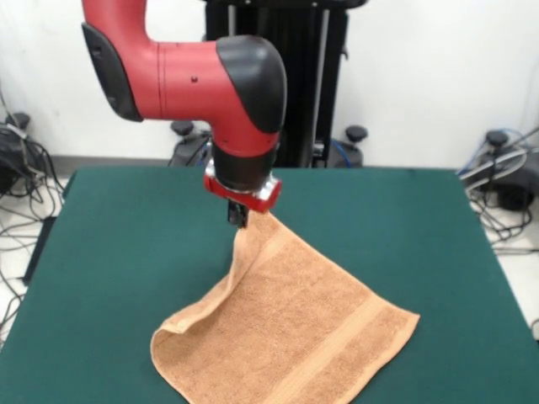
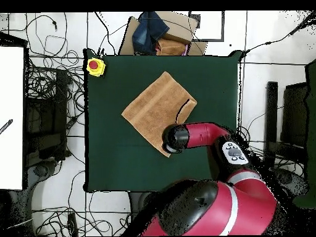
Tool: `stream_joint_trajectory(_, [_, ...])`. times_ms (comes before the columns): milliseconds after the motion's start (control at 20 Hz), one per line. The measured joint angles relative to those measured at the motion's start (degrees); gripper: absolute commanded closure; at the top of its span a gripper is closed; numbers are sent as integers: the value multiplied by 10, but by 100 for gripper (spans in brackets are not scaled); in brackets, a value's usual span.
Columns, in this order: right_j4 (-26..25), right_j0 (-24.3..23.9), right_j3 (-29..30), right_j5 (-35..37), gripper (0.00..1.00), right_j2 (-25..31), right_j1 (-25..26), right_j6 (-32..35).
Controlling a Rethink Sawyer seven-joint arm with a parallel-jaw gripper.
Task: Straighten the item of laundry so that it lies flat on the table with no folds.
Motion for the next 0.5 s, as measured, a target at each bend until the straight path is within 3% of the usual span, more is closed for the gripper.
stream_joint_trajectory(200, [0, 11, -39, 0, 100, 0, 23, 0])
stream_joint_trajectory(500, [0, 43, -145, 0, 100, -1, 98, 0])
